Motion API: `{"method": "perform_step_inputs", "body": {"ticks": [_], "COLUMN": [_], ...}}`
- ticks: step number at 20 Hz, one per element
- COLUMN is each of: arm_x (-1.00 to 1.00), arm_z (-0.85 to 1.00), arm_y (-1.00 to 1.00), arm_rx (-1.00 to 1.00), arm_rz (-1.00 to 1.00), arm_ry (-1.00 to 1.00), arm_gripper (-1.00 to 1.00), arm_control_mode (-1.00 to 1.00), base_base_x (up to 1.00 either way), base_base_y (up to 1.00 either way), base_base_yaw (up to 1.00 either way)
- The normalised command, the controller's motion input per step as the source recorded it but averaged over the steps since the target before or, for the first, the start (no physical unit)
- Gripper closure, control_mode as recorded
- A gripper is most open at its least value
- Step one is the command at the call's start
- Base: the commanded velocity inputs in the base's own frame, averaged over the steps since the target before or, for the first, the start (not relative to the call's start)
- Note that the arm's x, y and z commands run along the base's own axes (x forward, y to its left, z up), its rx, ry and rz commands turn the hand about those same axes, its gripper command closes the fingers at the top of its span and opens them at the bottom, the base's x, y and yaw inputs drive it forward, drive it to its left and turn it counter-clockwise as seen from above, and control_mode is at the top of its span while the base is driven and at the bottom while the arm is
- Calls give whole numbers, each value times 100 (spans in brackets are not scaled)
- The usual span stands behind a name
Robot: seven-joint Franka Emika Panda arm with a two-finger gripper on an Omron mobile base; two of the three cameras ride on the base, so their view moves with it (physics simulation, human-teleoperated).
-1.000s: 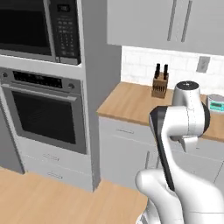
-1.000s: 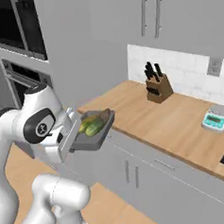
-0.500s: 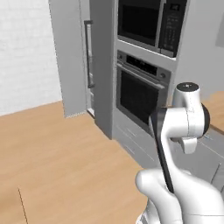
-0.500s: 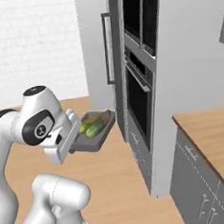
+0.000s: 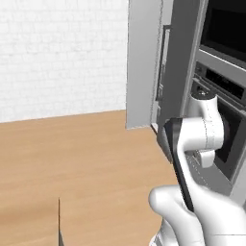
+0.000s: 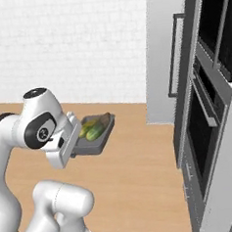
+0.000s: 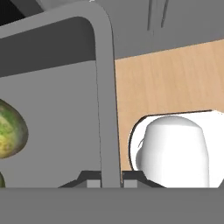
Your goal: Take the meat container that has the shrimp and place it on the second highest rack of the freezer. Then take the vegetable container that has the cucumbers and place it on the highest rack of the freezer.
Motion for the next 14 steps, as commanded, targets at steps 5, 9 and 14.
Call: {"method": "perform_step_inputs", "body": {"ticks": [5,9,14], "arm_x": [0,0,0], "arm_z": [0,0,0], "arm_y": [0,0,0], "arm_rx": [0,0,0], "arm_rz": [0,0,0], "arm_ry": [0,0,0], "arm_gripper": [100,100,100], "arm_control_mode": [100,100,100], "base_base_x": [100,100,100], "base_base_y": [-4,-6,-1], "base_base_yaw": [11,0,-6]}}
